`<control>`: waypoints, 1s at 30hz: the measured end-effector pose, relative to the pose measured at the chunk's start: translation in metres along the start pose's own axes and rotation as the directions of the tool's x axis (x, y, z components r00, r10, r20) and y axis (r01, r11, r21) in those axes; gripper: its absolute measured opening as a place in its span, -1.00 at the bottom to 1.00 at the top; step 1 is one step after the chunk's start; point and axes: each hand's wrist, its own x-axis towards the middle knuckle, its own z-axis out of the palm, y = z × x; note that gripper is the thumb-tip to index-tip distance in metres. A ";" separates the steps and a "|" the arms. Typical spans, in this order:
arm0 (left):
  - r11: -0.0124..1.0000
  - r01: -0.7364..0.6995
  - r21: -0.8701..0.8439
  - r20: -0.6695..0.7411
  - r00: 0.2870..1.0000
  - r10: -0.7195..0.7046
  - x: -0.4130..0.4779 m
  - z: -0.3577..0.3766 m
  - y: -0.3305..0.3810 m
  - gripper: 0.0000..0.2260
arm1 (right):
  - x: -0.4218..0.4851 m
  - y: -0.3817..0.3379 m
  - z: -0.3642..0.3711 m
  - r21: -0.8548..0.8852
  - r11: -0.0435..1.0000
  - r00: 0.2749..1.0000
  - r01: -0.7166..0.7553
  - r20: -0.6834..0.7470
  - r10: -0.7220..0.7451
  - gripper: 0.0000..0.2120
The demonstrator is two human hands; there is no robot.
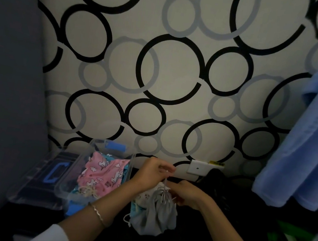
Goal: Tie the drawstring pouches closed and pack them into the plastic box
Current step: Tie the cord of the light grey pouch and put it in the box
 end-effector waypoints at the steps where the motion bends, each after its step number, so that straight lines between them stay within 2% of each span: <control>1: 1.000 0.001 -0.006 -0.007 1.000 -0.001 -0.001 -0.001 0.000 -0.77 | 0.000 -0.001 0.001 -0.004 1.000 1.000 -0.012 0.011 0.012 -0.67; 7: 1.000 0.019 -0.009 -0.001 1.000 -0.019 -0.002 -0.002 0.005 -0.76 | 0.003 -0.003 0.008 0.064 0.998 0.998 0.029 0.045 -0.032 -0.82; 11: 1.000 0.015 0.000 0.001 1.000 -0.015 -0.003 -0.004 0.006 -0.77 | 0.005 -0.004 0.010 0.168 0.986 0.996 0.022 0.084 -0.037 -0.74; 15: 1.000 0.020 -0.003 0.009 1.000 -0.020 -0.003 -0.005 0.006 -0.77 | 0.003 -0.006 0.006 0.123 0.992 0.992 0.022 0.122 -0.037 -0.67; 19: 1.000 0.009 0.003 0.022 1.000 -0.009 -0.004 -0.004 0.006 -0.79 | 0.001 -0.006 0.004 0.038 0.993 0.993 0.110 0.048 -0.111 -0.95; 23: 1.000 0.006 0.006 0.035 0.999 -0.006 0.000 -0.003 0.009 -0.78 | 0.001 -0.004 0.007 -0.023 0.963 0.963 0.270 0.029 -0.269 -0.83; 27: 1.000 0.015 -0.013 0.048 0.999 -0.015 0.002 -0.001 0.004 -0.67 | 0.003 0.002 0.006 0.043 0.954 0.954 0.298 -0.002 -0.298 -0.91; 30: 0.997 0.047 -0.057 0.059 0.997 -0.044 -0.002 0.003 -0.012 -0.51 | 0.003 0.008 0.006 0.044 0.957 0.958 0.286 0.019 -0.287 -0.84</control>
